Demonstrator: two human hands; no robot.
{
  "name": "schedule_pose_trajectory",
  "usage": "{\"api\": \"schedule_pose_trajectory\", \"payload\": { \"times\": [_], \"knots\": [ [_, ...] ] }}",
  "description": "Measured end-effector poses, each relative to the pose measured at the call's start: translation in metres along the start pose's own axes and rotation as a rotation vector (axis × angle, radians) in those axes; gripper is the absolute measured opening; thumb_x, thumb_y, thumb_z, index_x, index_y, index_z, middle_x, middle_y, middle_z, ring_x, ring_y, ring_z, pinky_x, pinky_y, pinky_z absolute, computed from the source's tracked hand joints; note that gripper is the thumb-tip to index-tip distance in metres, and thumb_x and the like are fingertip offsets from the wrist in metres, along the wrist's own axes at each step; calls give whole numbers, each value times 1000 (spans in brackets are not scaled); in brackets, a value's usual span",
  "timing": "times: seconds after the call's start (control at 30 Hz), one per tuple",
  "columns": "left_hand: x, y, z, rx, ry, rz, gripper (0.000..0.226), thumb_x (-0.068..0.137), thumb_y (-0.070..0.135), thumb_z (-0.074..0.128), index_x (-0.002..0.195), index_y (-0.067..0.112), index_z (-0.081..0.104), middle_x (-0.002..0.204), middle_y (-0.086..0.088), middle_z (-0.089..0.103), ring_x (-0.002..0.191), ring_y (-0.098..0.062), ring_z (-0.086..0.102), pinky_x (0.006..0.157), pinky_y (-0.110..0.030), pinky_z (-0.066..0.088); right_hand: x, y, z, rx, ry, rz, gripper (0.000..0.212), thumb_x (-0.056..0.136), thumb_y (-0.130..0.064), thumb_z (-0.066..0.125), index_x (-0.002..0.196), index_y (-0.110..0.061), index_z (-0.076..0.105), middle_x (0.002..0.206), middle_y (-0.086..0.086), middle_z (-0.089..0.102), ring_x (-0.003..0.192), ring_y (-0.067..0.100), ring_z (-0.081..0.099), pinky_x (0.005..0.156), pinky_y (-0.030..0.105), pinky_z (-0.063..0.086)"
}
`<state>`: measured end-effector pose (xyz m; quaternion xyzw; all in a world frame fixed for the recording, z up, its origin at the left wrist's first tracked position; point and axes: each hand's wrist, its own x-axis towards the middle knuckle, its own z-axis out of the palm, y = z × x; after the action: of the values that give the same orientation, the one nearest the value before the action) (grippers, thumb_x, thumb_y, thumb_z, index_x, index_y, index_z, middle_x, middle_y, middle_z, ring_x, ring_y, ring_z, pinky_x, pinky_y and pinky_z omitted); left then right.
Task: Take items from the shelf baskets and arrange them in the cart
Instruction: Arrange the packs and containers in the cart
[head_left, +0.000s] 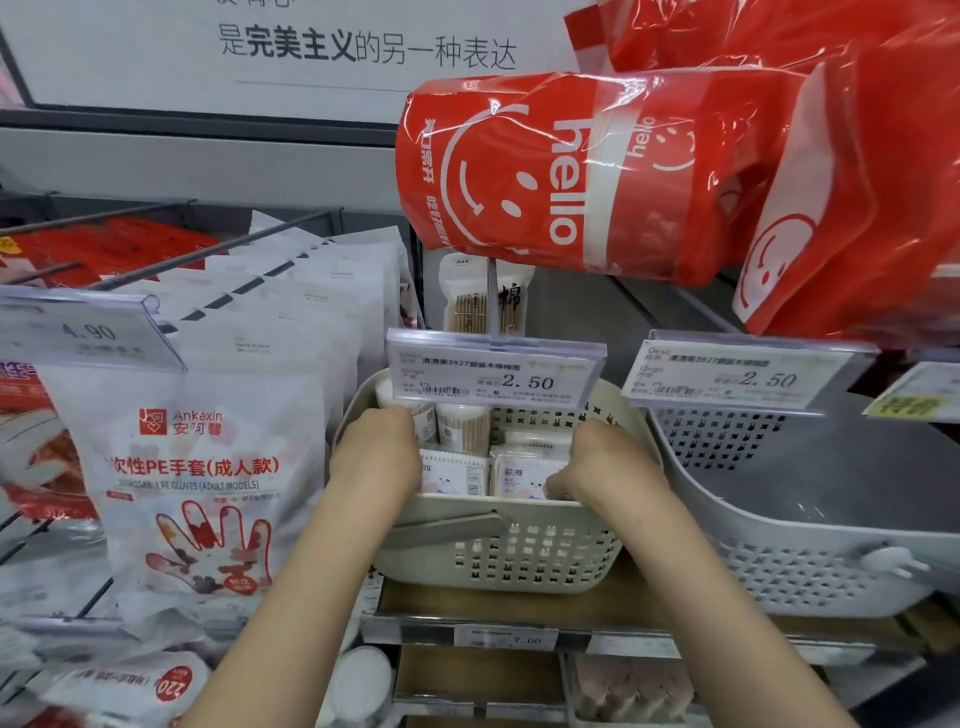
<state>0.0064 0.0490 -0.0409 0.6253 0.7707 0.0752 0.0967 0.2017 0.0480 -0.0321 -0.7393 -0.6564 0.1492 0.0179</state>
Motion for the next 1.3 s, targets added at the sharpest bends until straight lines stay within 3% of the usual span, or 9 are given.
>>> {"api": "schedule_pose_trajectory", "payload": {
  "times": [0.1, 0.23, 0.37, 0.6, 0.8, 0.9, 1.0, 1.13, 1.3],
  "knots": [
    [-8, 0, 2, -77, 146, 23, 24, 82, 4, 54, 63, 11, 43, 72, -9, 53, 75, -28, 53, 61, -32, 43, -3, 1, 1, 40, 82, -23, 26, 82, -29, 68, 72, -14, 49, 71, -1, 53, 59, 12, 49, 45, 24, 31],
    [-29, 4, -2, -250, 350, 145, 20, 91, 20, 50, 86, 9, 66, 86, -8, 67, 81, -27, 62, 68, -36, 52, -15, 3, 1, 154, 419, -153, 18, 89, -30, 54, 87, -12, 58, 82, 2, 60, 70, 20, 52, 55, 29, 38],
    [-73, 9, -2, -330, 457, 340, 25, 93, 22, 53, 115, 15, 63, 108, -2, 67, 99, -20, 60, 77, -34, 50, -33, 11, 2, 370, 511, -477, 25, 93, -26, 54, 113, -14, 64, 107, -1, 66, 99, 12, 55, 82, 29, 44],
    [-176, -14, 37, -144, 500, 345, 40, 91, 28, 42, 118, 10, 65, 118, -2, 65, 105, -20, 62, 88, -36, 51, -95, 54, 47, 237, 655, -964, 25, 88, -13, 56, 110, -8, 67, 117, 5, 65, 110, 18, 59, 101, 35, 43],
    [-289, -49, 107, -89, 241, 6, 42, 80, 22, 75, 120, 14, 65, 112, 2, 68, 96, -17, 67, 75, -27, 55, -139, 85, 117, 150, 259, -1124, 25, 81, -14, 70, 105, -17, 68, 114, -1, 66, 105, 18, 64, 94, 38, 49],
    [-352, -66, 137, -232, 161, -312, 43, 96, 35, 49, 138, 27, 43, 135, 14, 48, 122, -7, 48, 95, -15, 37, -154, 84, 150, 73, -141, -1079, 30, 95, -28, 53, 125, -27, 55, 131, -13, 52, 120, 8, 51, 103, 29, 39],
    [-416, -83, 158, -369, 171, -615, 41, 97, 40, 46, 137, 33, 42, 135, 18, 47, 120, 0, 47, 96, -14, 36, -178, 72, 183, -35, -392, -1171, 33, 99, -36, 38, 131, -33, 42, 135, -18, 41, 122, 5, 41, 101, 22, 31],
    [-476, -103, 167, -474, 174, -886, 36, 93, 34, 56, 128, 29, 52, 117, 17, 59, 102, 1, 54, 88, -17, 41, -209, 49, 208, -156, -587, -1251, 36, 97, -38, 40, 132, -33, 42, 135, -13, 43, 125, 11, 40, 101, 24, 31],
    [-505, -143, 165, -498, 213, -1008, 33, 93, 31, 56, 126, 24, 55, 118, 11, 62, 105, -4, 58, 92, -24, 44, -230, 7, 229, -199, -679, -1257, 36, 96, -42, 42, 131, -38, 43, 134, -16, 46, 123, 7, 44, 98, 24, 35]
  ]
}}
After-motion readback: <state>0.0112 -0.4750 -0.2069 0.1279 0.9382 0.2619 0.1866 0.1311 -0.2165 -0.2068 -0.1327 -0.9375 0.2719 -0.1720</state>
